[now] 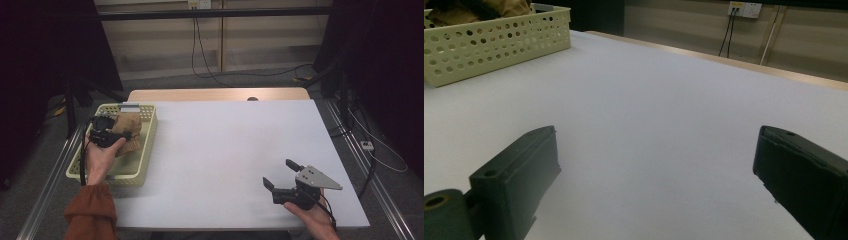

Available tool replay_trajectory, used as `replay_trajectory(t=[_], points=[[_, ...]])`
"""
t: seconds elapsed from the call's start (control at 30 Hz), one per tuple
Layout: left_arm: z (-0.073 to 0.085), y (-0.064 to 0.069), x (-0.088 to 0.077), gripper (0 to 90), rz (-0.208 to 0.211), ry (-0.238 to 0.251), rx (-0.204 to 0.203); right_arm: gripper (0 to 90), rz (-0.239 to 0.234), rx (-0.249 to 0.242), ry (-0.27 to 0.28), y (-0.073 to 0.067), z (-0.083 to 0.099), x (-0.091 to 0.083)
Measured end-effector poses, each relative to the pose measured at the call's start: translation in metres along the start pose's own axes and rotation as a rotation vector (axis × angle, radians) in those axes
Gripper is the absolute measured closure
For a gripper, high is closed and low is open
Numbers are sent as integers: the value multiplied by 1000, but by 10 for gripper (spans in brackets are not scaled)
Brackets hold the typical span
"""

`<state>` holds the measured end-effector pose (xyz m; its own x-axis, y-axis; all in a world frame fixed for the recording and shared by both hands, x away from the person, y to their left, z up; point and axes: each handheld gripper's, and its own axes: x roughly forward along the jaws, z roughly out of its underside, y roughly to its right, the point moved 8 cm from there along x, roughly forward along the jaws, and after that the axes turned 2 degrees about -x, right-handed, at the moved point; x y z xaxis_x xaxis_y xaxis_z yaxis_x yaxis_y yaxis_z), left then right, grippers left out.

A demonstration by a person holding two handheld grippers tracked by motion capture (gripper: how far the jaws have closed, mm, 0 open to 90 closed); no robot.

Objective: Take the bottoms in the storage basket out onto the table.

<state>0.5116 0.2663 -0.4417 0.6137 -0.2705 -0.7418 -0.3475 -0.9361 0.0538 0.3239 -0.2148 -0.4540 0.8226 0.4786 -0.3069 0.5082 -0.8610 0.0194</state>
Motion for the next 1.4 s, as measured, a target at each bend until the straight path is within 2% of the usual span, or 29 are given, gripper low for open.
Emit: replay_trajectory(t=[0.3,0.47,0.57,0.67,0.77,0.97,1.07,1.4], points=[[-8,-3,-10,677,18,104,-38,42,-1,0,1,0,0,0],[-15,-1,-18,675,40,197,-31,42,-1,1,2,0,0,0],[-17,-1,-22,675,26,231,-29,43,-1,0,3,-1,-1,0],[-21,1,-27,673,18,284,-2,43,-2,2,1,-1,0,1],[-25,2,-33,673,16,342,9,47,-1,-1,7,0,-1,0],[-30,4,-43,673,1,424,26,47,1,0,10,0,-1,0],[-32,5,-49,662,21,470,24,47,-1,-1,11,0,-1,-1],[-40,12,-67,661,45,591,24,46,-1,-1,10,0,-1,-1]])
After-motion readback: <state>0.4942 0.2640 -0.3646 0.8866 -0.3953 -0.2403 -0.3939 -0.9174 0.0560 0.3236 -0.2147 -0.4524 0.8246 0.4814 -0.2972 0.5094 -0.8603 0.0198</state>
